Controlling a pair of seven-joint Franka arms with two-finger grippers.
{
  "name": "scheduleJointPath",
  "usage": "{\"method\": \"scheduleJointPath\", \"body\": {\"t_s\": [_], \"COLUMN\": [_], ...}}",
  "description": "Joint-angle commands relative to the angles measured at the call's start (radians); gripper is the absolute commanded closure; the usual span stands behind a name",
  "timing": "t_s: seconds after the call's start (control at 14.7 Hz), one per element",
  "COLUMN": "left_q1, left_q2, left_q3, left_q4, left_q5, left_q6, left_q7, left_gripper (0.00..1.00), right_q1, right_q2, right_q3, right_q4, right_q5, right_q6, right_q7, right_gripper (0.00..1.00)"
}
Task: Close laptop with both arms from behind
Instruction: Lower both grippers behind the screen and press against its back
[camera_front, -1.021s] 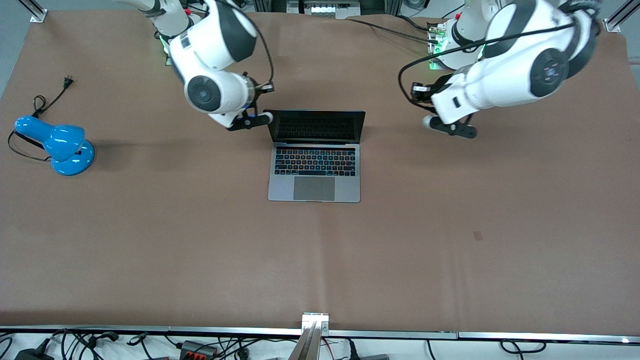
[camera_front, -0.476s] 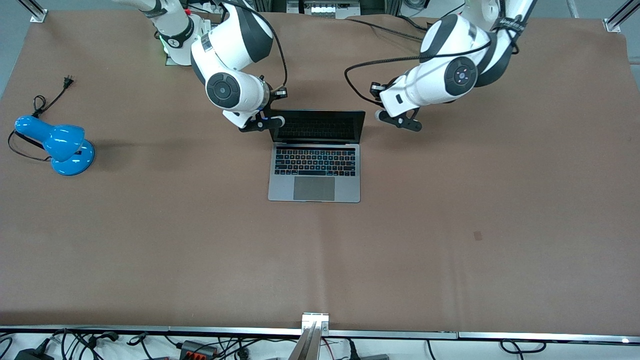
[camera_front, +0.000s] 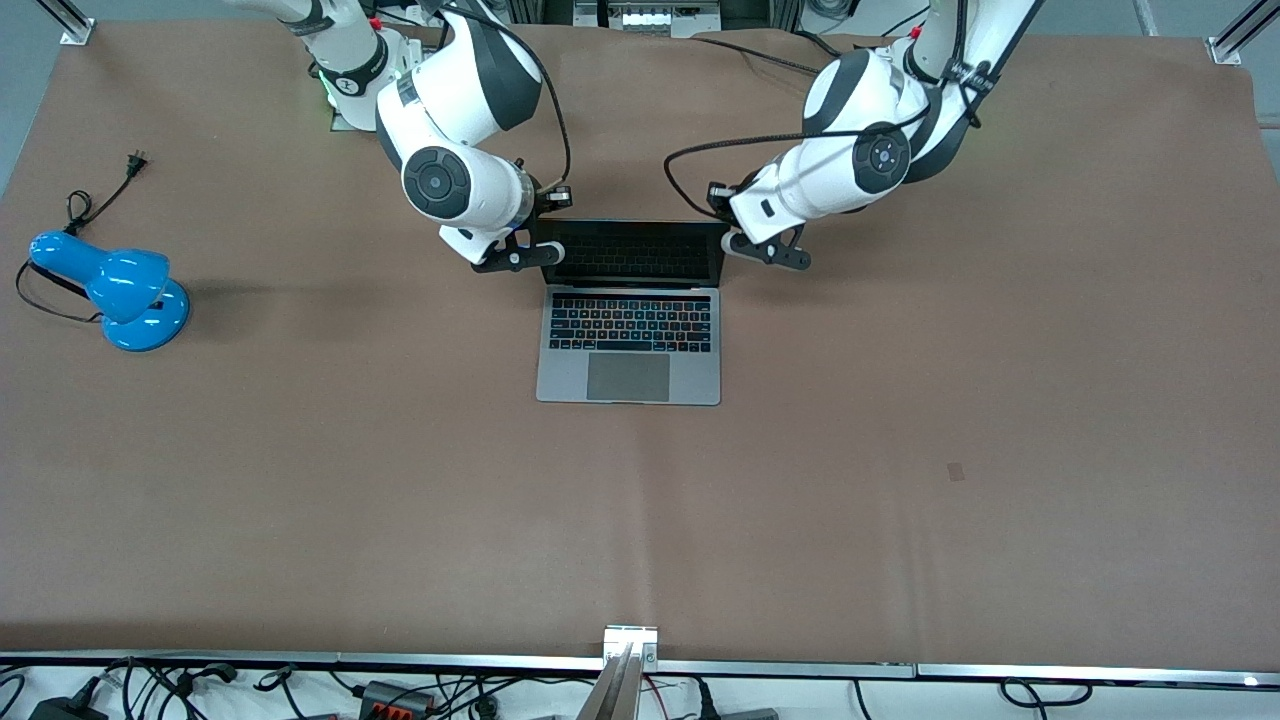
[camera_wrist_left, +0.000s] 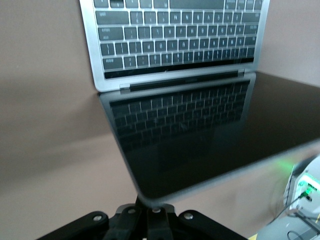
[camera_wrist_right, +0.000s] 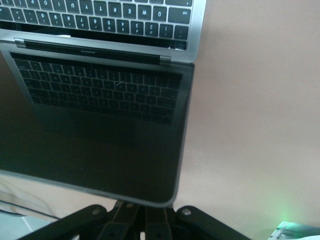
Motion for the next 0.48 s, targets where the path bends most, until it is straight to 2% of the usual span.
{"method": "scheduleJointPath", "body": {"t_s": [0.0,0.2,0.41], "left_q1": [0.018,0.024,0.024], "left_q2": [0.062,0.074,0.12], "left_q3": [-0.007,0.005,0.011], "left_q4": [0.055,0.09,0.098], "left_q5": [-0.017,-0.017,-0.013], "left_q6": [0.024,0.032,0.108], "left_q7": [-0.002,-0.002,0.0], "left_gripper": [1.0,1.0,1.0], "right_q1": [-0.006,-0.011,-0.026], "right_q2": [0.033,0.063,0.109], "right_q3": [-0.001,-0.01,-0.023], "right_q4": [0.041,0.093,0.162], "right_q5": [-0.023,-0.023,-0.05], "right_q6": [0.0,0.0,0.0], "right_q7": [0.007,0.007,0.007], "right_gripper": [1.0,1.0,1.0]}}
